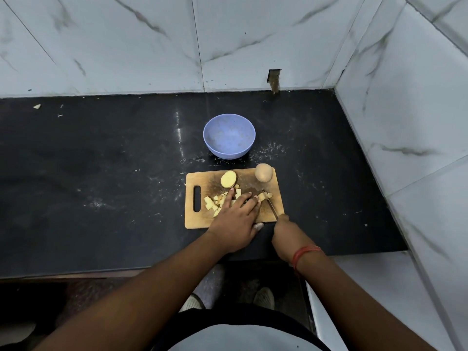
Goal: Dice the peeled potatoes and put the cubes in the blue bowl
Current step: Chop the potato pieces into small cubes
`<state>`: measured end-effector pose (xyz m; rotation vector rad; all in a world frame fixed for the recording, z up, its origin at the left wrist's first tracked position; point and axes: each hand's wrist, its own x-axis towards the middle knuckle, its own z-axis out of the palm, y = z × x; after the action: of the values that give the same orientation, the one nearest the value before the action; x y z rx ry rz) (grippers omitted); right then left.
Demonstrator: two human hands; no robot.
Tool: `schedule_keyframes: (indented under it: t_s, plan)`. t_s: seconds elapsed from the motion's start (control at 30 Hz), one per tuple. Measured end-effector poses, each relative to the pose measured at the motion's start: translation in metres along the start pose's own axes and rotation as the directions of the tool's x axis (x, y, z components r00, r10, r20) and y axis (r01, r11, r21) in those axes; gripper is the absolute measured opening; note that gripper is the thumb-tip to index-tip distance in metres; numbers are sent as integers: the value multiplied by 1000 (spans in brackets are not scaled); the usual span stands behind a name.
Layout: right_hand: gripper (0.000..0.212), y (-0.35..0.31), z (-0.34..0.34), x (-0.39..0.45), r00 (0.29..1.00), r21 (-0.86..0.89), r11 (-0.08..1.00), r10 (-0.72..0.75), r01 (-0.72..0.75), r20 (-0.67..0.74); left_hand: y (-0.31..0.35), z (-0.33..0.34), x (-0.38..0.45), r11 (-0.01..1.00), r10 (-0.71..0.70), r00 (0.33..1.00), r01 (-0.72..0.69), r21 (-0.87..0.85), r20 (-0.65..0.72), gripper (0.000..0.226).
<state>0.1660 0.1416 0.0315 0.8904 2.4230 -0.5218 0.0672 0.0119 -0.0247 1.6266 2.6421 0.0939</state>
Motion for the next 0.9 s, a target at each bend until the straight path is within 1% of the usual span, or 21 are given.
schedule_keyframes:
  t_s: [0.07,0.23,0.37,0.43,0.53,0.57,0.63,0.9]
  plan:
    - [35,-6,-5,4,1000,-25,1000,3,-3,12,0,1,0,1000,-1,1000,1,3,0,68]
    - [35,-12,-1,7,999,-26,999,27,-27,21,-1,1,0,1000,0,1000,0,-1,4,68]
    - [38,4,0,-3,998,-73,997,41,-38,38,-1,2,-1,1000,-3,1000,3,-2,9,69]
    - [31,15,3,-10,999,-66,998,-13,16,36,-2,2,-1,1000,-5,1000,5,-6,2,68]
    - [16,25,5,-18,992,16,994,-105,106,-70,-1,4,0,1000,0,1000,0,-4,-12,68]
    - [15,23,5,-18,987,21,992,-124,127,-100,-1,5,0,1000,-2,1000,2,-2,-15,68]
    - [15,16,6,-15,982,-8,989,-147,147,-115,-2,5,-1,1000,-6,1000,6,-4,-14,67]
    - [14,10,3,-3,981,-87,986,-155,145,-114,-2,5,-2,1000,1,999,-1,2,-45,65]
